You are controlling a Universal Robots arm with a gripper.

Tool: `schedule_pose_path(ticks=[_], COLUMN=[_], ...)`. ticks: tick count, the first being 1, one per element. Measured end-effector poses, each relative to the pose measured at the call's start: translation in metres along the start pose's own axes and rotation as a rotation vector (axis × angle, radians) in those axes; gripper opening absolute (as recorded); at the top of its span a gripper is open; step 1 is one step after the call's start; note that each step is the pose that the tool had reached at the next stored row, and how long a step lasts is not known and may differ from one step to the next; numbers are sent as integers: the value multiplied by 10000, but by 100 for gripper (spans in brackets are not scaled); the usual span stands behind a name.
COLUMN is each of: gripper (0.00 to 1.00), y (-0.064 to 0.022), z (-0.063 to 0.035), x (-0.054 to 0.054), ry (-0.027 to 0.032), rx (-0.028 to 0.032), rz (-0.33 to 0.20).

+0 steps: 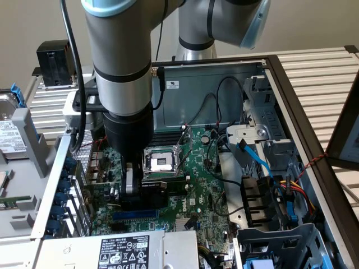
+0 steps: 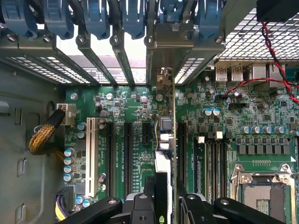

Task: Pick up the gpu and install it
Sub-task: 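Insert the gpu into the slot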

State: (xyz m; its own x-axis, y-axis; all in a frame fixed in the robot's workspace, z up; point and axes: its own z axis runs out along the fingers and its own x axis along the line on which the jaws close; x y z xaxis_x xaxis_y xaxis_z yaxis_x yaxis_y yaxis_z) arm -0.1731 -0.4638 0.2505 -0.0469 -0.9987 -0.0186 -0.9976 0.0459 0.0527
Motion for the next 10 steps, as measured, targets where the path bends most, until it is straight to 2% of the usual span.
schedule_pose_path(ticks=[10], gripper=[27], y=[0], z=[14], x=[5], ry=[1], rx=[-1], rz=[0])
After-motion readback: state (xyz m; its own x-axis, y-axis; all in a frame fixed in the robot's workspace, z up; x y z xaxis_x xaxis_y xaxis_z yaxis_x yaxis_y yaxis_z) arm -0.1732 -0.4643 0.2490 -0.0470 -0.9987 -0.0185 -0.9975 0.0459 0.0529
